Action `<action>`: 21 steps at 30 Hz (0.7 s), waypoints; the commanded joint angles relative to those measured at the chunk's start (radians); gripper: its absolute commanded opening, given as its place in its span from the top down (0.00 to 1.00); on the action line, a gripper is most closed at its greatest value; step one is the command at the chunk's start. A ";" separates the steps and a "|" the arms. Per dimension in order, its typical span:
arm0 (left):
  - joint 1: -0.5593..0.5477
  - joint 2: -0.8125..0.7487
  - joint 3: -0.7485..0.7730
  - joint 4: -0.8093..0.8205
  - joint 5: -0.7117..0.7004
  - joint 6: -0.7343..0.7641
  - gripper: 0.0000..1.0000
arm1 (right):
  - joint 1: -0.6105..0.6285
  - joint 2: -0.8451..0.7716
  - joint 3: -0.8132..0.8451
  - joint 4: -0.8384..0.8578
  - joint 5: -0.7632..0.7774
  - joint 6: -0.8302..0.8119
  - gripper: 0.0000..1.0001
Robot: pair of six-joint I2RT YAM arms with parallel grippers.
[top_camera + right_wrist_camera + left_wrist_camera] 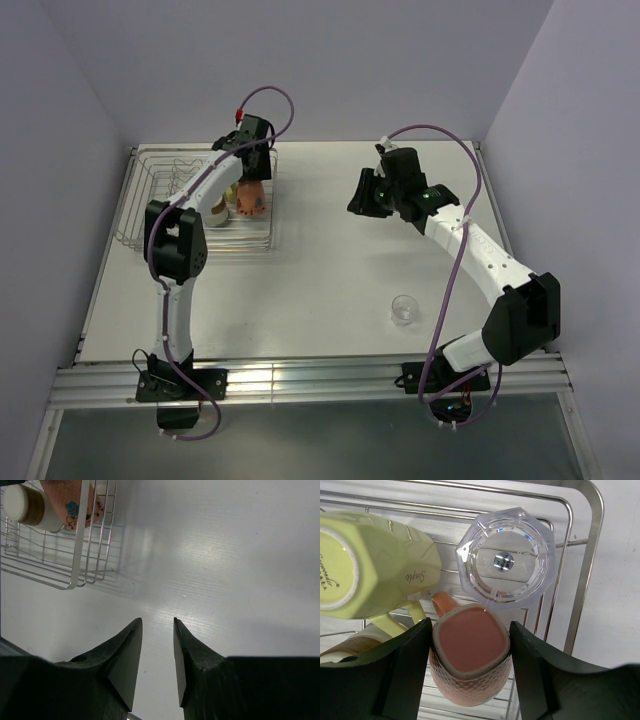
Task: Load the cups into the dish rack
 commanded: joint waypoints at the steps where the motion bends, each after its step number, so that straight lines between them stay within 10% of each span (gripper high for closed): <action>1: -0.006 -0.064 -0.060 -0.004 0.028 -0.030 0.67 | 0.007 -0.011 0.004 0.038 0.003 -0.013 0.61; 21: -0.046 -0.288 -0.376 0.109 0.042 -0.100 0.62 | 0.024 -0.014 -0.016 0.047 0.017 -0.010 0.62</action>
